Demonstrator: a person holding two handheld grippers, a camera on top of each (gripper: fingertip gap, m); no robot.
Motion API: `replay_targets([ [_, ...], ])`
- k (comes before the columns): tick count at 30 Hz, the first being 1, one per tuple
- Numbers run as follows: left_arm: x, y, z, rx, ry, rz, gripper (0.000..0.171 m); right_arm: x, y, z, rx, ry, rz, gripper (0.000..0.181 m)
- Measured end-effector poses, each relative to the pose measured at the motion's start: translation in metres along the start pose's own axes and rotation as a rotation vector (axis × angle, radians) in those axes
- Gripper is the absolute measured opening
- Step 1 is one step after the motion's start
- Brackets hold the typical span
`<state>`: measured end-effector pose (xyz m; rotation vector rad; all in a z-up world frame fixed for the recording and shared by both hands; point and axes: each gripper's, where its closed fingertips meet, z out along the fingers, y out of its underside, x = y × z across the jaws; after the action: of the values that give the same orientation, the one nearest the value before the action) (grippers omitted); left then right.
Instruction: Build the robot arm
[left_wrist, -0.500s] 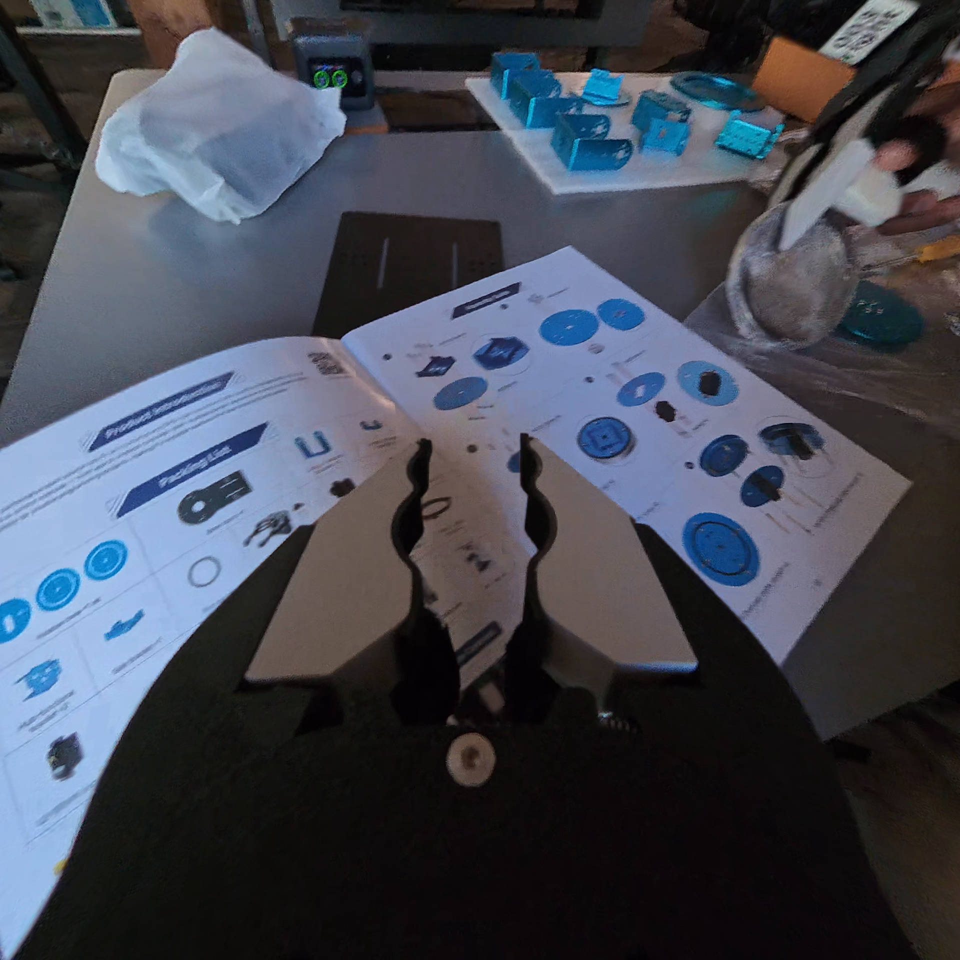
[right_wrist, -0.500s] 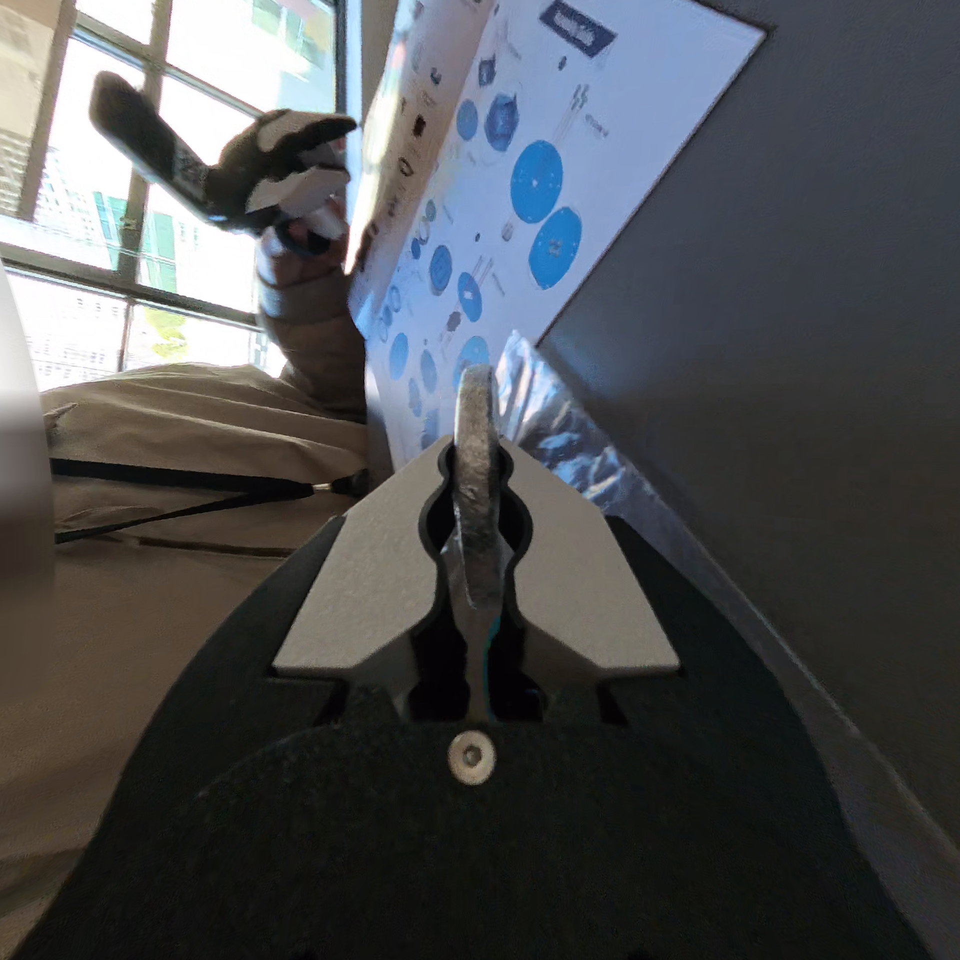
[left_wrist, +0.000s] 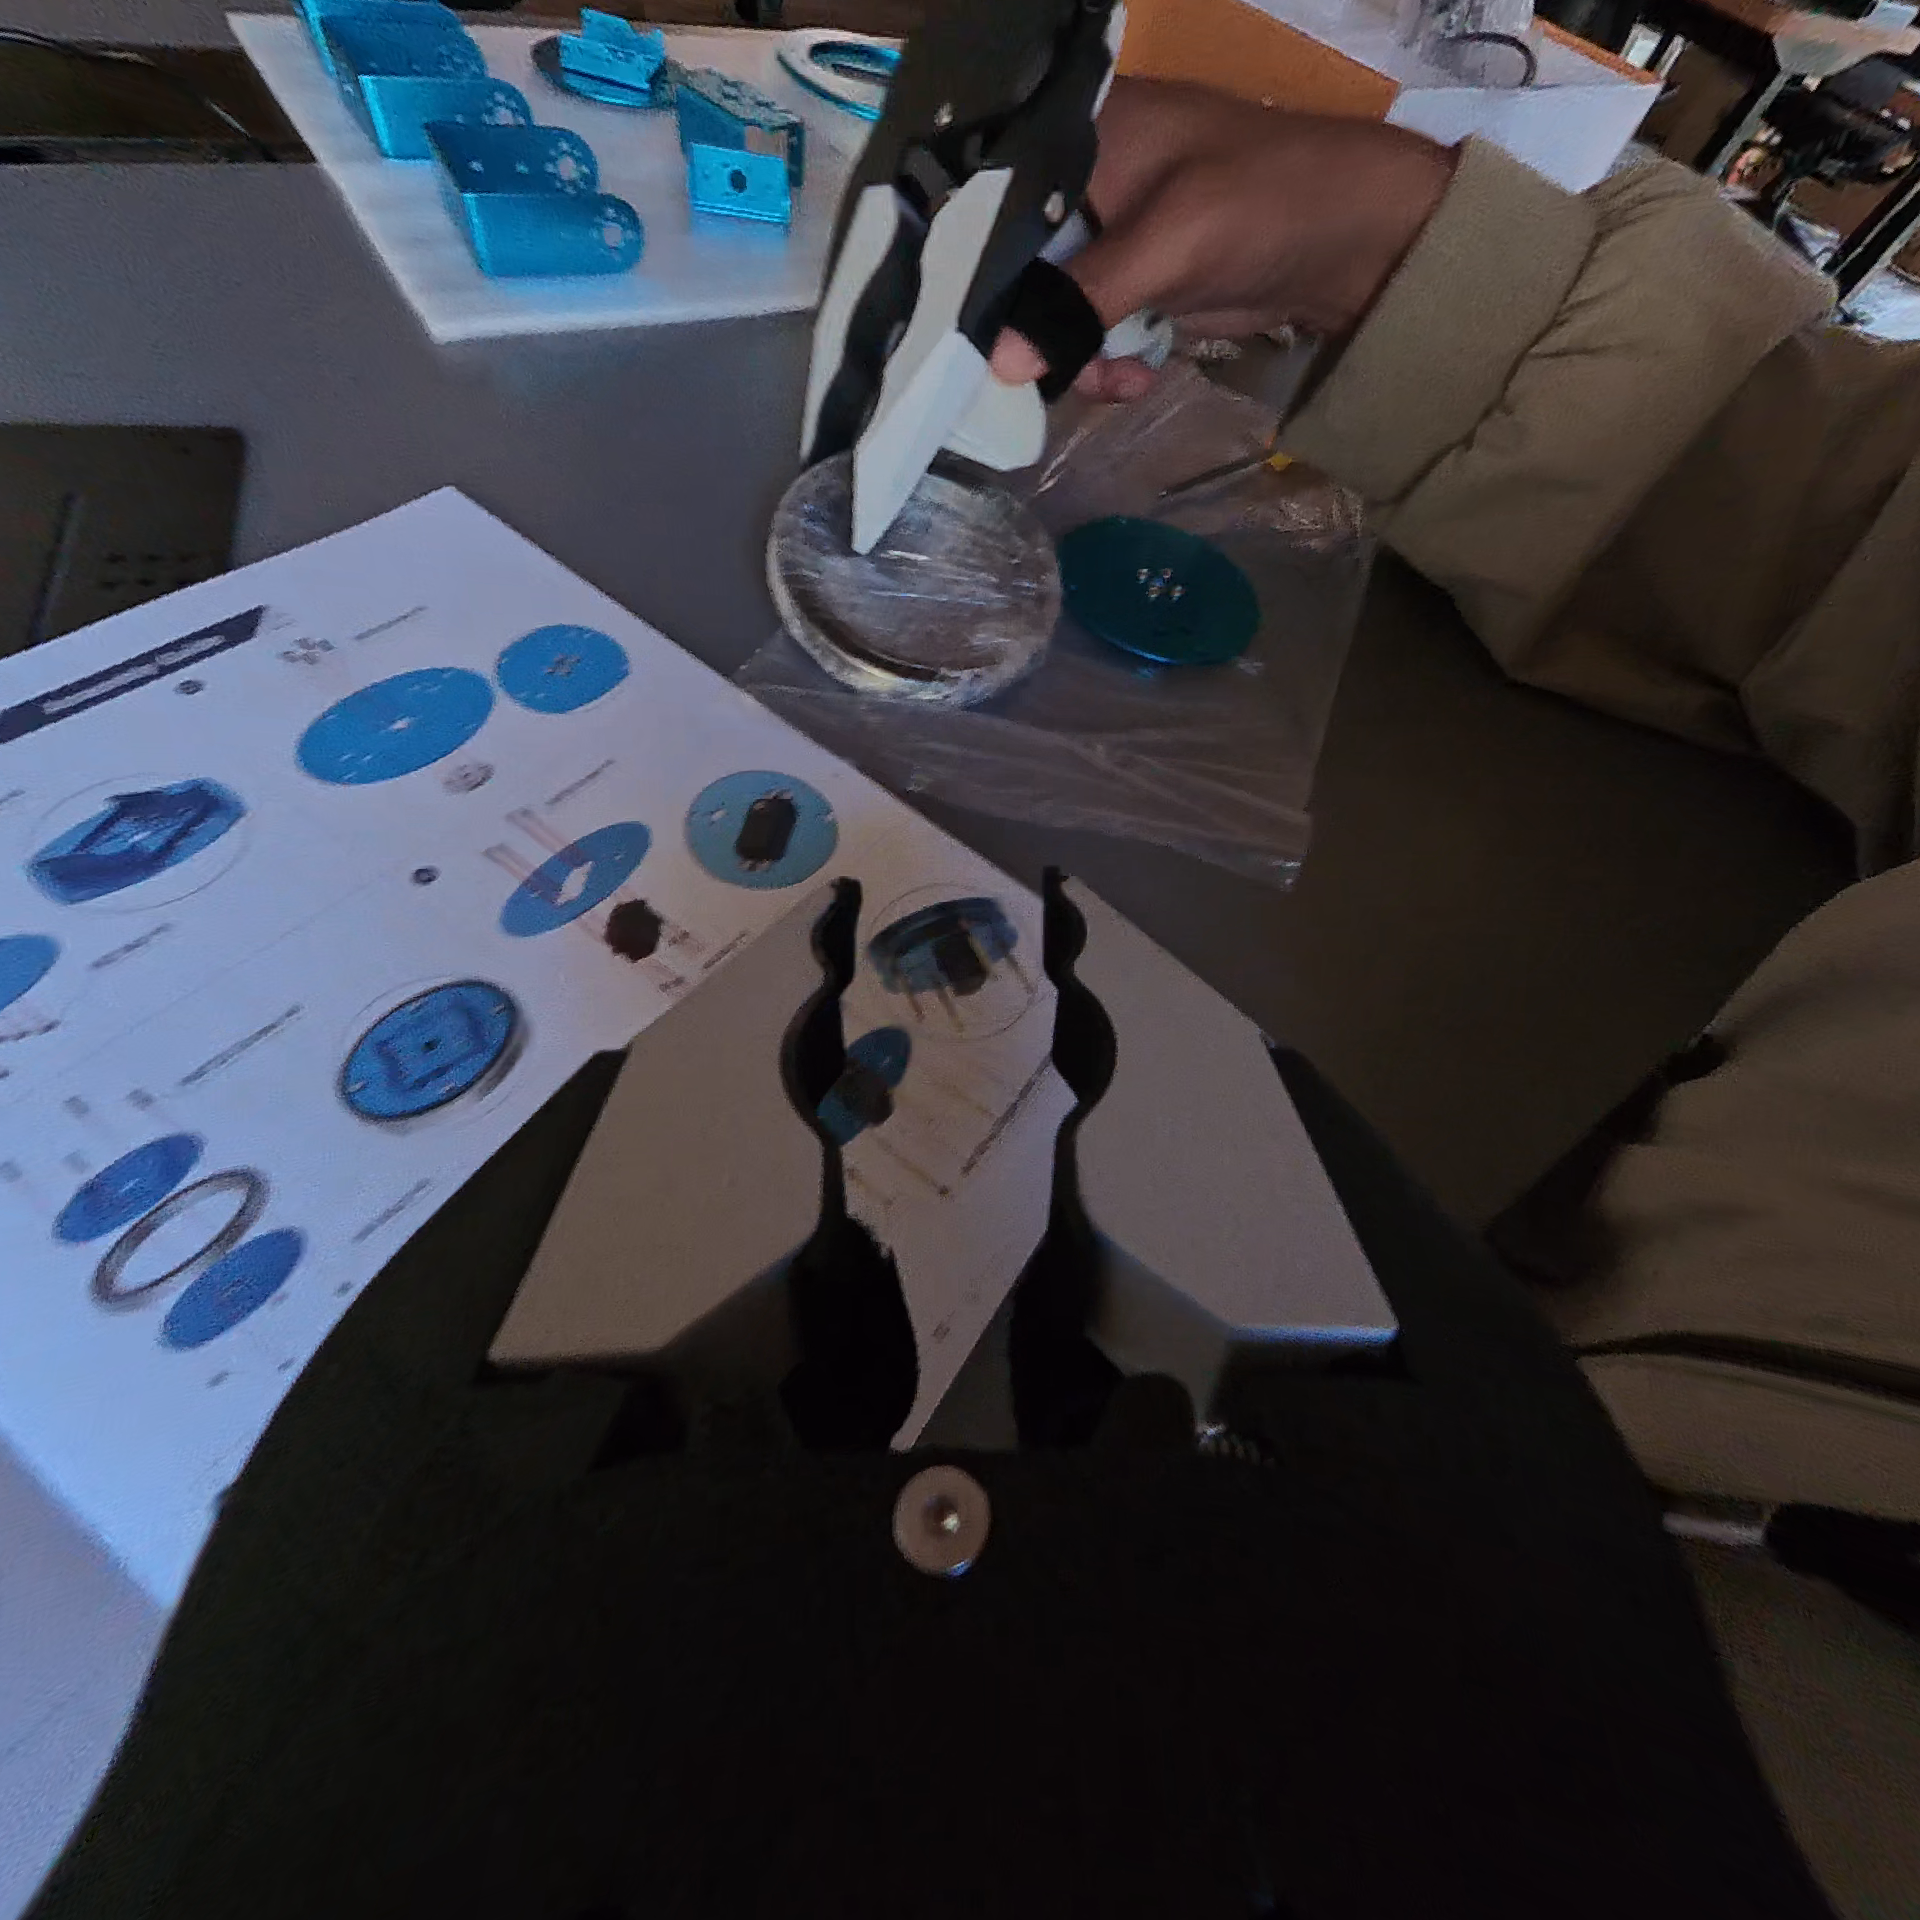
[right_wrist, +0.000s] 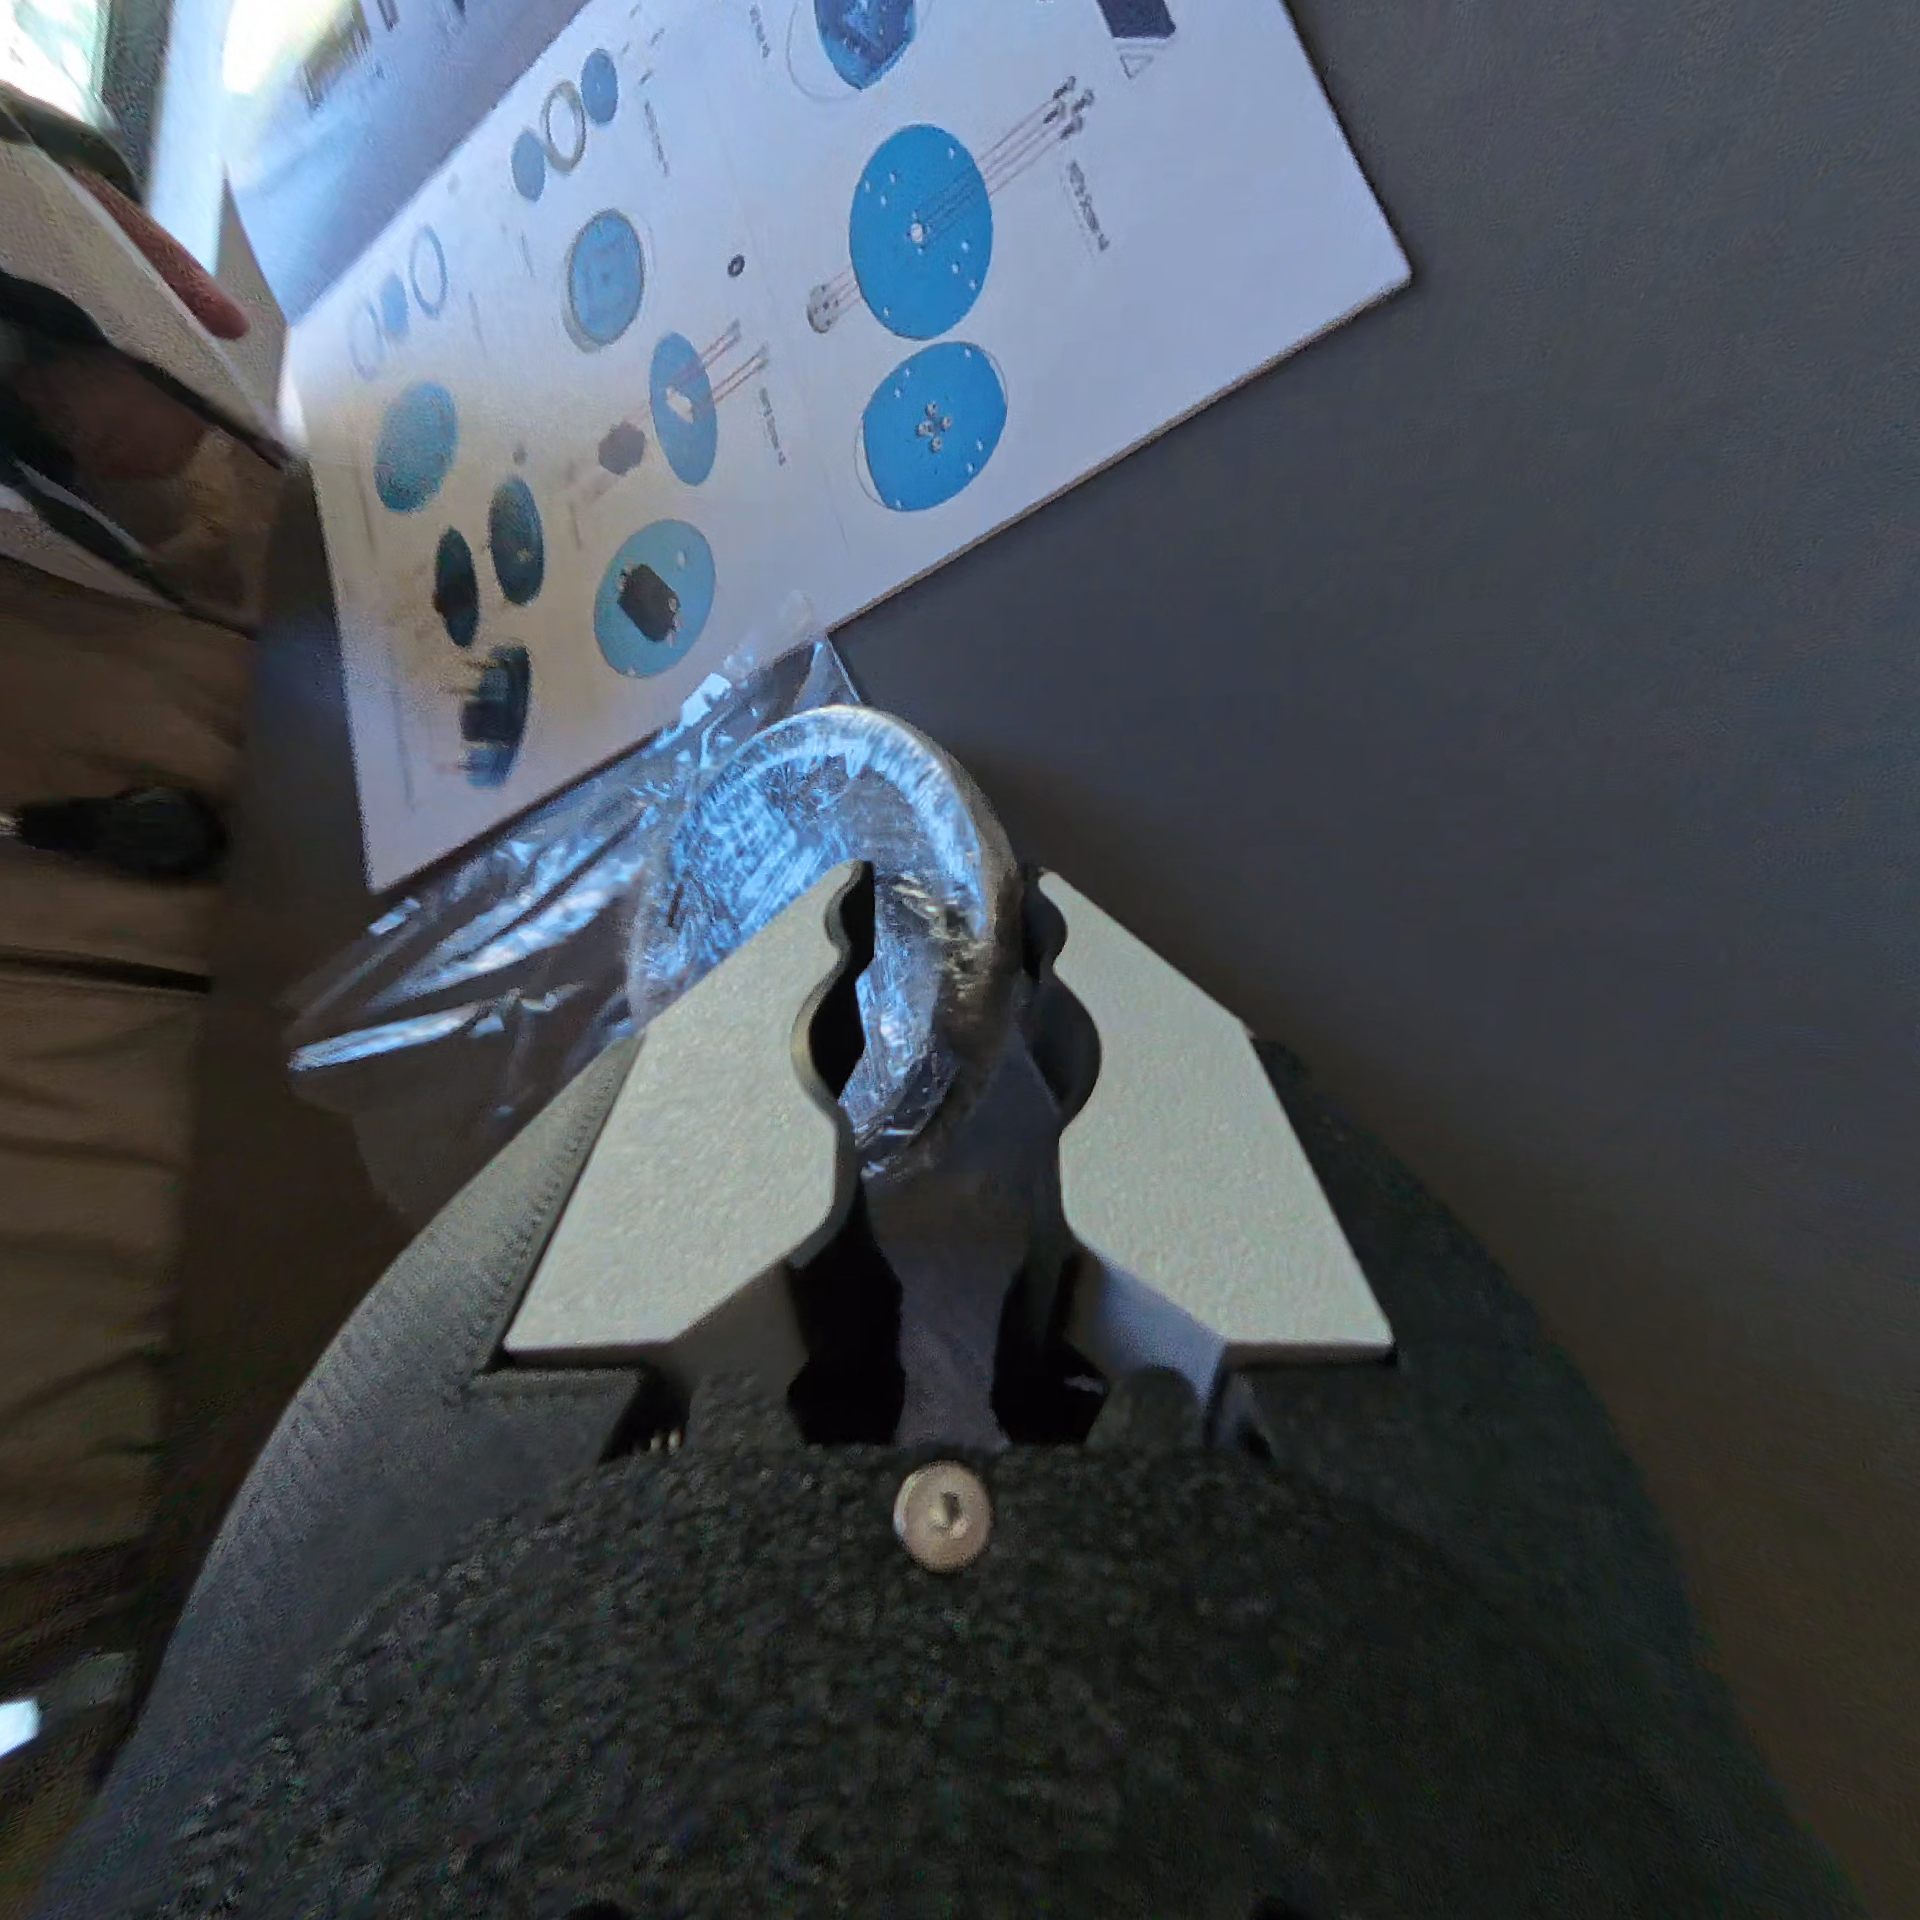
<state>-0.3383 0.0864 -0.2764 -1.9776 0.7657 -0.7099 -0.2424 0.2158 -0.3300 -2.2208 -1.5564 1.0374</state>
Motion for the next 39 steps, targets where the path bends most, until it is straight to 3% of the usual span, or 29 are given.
replay_targets([
  [4, 0.035, -0.005, 0.036, -0.063, 0.046, 0.064, 0.036, 0.008, -0.001, 0.000, -0.005, 0.108, -0.189, 0.028],
  [6, 0.046, -0.005, 0.054, -0.116, 0.038, 0.116, 0.036, 0.009, 0.000, 0.000, -0.009, 0.143, -0.212, 0.030],
  [8, 0.050, -0.007, 0.070, -0.159, 0.019, 0.159, 0.035, 0.006, -0.002, -0.005, 0.010, 0.150, -0.195, 0.042],
  [12, 0.050, 0.011, 0.096, -0.312, 0.010, 0.216, 0.033, -0.015, 0.006, -0.056, 0.135, 0.149, -0.156, 0.064],
  [15, 0.049, 0.020, 0.106, -0.371, 0.013, 0.241, 0.031, -0.011, 0.069, -0.105, 0.075, 0.360, -0.213, 0.079],
  [18, 0.048, 0.018, 0.112, -0.387, 0.032, 0.250, 0.027, -0.012, 0.144, -0.121, 0.013, 0.426, -0.151, 0.082],
  [21, 0.046, 0.015, 0.117, -0.409, 0.058, 0.257, 0.025, -0.012, 0.177, -0.119, 0.011, 0.464, -0.109, 0.078],
  [28, 0.029, 0.008, 0.126, -0.473, 0.074, 0.287, 0.022, -0.019, 0.177, -0.114, 0.072, 0.548, 0.011, 0.074],
  [33, 0.015, 0.003, 0.128, -0.513, 0.028, 0.354, 0.030, -0.056, 0.188, -0.102, 0.119, 0.630, 0.137, 0.073],
  [39, 0.010, 0.010, 0.113, -0.550, 0.029, 0.410, 0.025, -0.093, 0.191, -0.084, 0.187, 0.710, 0.195, 0.073],
])
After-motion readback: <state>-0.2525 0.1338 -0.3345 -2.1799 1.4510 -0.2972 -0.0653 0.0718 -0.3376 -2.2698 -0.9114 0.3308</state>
